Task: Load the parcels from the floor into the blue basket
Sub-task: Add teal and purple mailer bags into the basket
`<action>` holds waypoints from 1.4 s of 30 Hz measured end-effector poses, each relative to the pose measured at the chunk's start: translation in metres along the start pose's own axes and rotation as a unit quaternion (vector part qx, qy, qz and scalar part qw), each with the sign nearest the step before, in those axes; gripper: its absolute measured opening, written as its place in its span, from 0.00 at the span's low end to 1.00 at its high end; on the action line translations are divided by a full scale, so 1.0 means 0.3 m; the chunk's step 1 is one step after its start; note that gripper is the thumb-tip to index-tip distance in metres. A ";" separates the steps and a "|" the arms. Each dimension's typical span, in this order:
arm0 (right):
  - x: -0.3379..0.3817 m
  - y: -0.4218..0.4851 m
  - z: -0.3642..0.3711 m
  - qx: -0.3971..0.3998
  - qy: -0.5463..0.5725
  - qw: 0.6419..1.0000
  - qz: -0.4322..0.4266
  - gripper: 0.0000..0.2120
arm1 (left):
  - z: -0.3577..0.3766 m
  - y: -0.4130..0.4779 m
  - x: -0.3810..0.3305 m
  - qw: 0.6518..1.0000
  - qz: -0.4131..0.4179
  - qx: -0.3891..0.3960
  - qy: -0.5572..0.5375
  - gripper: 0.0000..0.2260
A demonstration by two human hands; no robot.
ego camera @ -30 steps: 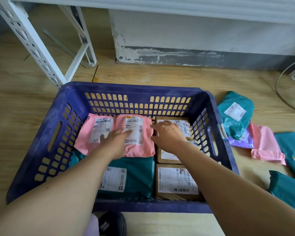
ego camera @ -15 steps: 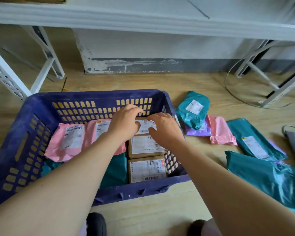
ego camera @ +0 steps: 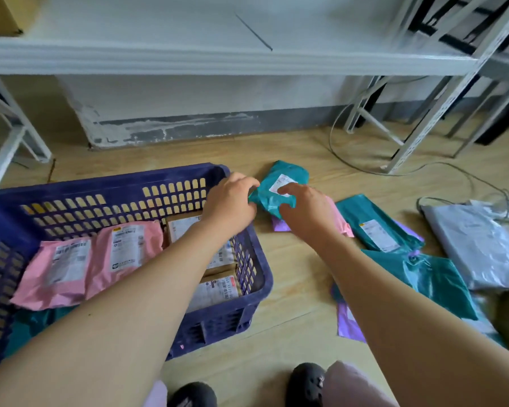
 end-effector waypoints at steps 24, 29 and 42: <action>-0.642 -0.258 -0.176 0.001 -0.025 0.986 0.166 0.15 | 0.508 -0.029 -0.481 0.965 0.149 0.205 0.067 0.22; -0.851 -0.310 -0.177 0.026 -0.040 0.974 0.219 0.15 | 0.669 -0.063 -0.551 0.953 0.163 0.242 0.083 0.22; -1.176 -0.419 0.201 0.132 0.053 0.926 0.350 0.15 | 1.065 -0.089 -0.526 0.921 0.153 0.342 0.107 0.26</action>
Point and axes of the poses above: each hand's wrist, its own y-axis towards the middle knuckle, its own z-axis out of the palm, x = y × z, the point moved 8 cm from there along y, towards the middle knuckle, and after that the axes turned 5 degrees about -y, right-handed, at the moved point
